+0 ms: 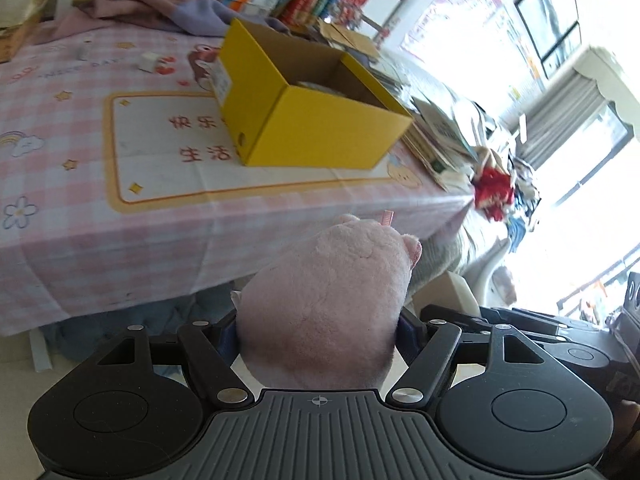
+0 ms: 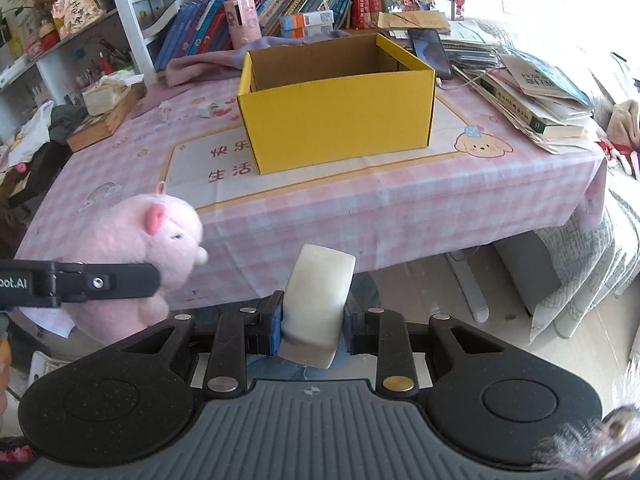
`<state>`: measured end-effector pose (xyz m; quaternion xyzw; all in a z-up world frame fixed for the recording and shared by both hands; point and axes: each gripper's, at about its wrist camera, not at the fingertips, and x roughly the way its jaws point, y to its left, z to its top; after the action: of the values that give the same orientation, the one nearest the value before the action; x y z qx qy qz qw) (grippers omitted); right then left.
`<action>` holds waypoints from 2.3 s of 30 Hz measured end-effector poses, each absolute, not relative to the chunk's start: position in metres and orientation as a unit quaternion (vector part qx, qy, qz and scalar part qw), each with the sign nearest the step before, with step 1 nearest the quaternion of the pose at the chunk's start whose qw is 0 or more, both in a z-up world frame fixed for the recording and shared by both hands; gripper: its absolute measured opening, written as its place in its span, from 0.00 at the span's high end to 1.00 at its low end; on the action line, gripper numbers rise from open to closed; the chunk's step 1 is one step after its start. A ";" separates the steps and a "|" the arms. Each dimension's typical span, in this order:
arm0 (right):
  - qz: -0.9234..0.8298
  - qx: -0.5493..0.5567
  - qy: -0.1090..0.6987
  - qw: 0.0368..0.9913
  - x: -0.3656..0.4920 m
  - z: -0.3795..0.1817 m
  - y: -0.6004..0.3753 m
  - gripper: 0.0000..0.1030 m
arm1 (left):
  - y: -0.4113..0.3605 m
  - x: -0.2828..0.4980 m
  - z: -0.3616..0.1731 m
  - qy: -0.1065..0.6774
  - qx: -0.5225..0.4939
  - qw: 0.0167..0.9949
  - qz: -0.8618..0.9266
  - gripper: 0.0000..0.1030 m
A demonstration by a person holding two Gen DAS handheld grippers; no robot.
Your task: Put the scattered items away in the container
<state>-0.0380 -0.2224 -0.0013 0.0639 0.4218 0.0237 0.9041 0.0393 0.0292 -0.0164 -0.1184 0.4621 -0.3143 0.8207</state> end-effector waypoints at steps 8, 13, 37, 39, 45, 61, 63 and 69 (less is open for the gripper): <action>0.028 0.054 0.430 0.901 -0.038 -0.003 -0.216 0.75 | 0.024 0.039 -0.019 0.467 -0.116 0.815 -0.324 0.29; 0.023 0.055 0.431 0.900 -0.037 -0.004 -0.218 0.75 | 0.021 0.041 -0.020 0.470 -0.120 0.810 -0.329 0.29; 0.014 0.037 0.433 0.901 -0.033 -0.001 -0.211 0.75 | 0.023 0.047 -0.023 0.469 -0.134 0.803 -0.343 0.29; 0.013 0.036 0.432 0.901 -0.033 0.000 -0.210 0.75 | 0.024 0.048 -0.023 0.469 -0.134 0.802 -0.345 0.29; 0.009 0.043 0.432 0.901 -0.031 -0.001 -0.209 0.76 | 0.027 0.049 -0.023 0.469 -0.130 0.801 -0.349 0.29; -0.012 0.072 0.444 0.893 0.000 -0.012 -0.225 0.76 | 0.016 0.079 -0.034 0.479 -0.138 0.786 -0.366 0.29; -0.011 0.069 0.444 0.894 0.009 -0.012 -0.226 0.76 | 0.012 0.086 -0.035 0.481 -0.136 0.785 -0.366 0.29; -0.013 0.055 0.417 0.907 0.039 0.000 -0.234 0.76 | 0.000 0.111 -0.020 0.453 -0.125 0.798 -0.378 0.29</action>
<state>0.0390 -0.2338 -0.0004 0.0550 0.4174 -0.0127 0.9069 0.1114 -0.0004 -0.0203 -0.1254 0.4530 -0.3775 0.7978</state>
